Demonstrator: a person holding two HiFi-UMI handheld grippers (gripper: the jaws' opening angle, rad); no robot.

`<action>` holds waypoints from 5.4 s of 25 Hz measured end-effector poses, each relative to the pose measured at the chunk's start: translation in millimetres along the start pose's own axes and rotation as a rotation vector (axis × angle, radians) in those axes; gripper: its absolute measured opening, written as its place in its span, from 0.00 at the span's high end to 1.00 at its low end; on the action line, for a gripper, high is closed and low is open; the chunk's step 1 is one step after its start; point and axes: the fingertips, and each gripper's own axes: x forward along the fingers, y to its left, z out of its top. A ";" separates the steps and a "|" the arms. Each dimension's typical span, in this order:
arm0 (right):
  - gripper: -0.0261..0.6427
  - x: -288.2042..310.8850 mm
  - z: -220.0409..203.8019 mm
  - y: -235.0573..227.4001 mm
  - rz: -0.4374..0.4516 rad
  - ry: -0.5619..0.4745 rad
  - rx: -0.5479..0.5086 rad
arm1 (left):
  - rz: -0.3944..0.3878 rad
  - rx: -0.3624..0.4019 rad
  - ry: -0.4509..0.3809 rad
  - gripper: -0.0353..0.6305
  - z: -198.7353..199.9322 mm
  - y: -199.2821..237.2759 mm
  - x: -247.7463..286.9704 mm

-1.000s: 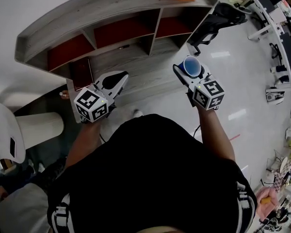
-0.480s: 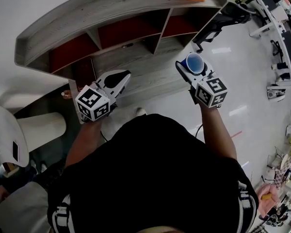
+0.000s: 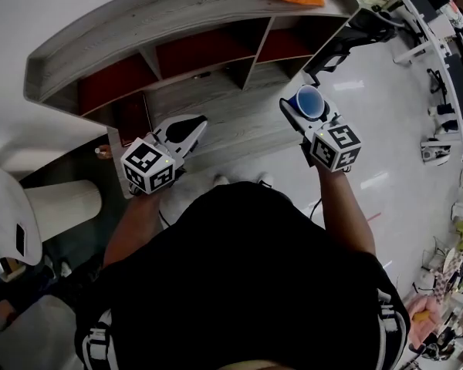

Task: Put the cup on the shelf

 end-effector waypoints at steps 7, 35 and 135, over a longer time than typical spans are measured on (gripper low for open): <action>0.52 -2.1 3.3 -13.5 0.017 -0.017 0.002 | 0.035 -0.002 0.001 0.91 0.7 -5.0 7.2; 0.52 39.7 -6.8 -127.4 0.140 0.036 0.006 | 0.216 -0.022 0.024 0.91 18.2 -18.2 81.5; 0.42 223.9 -94.7 -218.3 0.166 0.227 -0.166 | 0.464 -0.194 0.036 0.91 -24.8 -23.6 129.5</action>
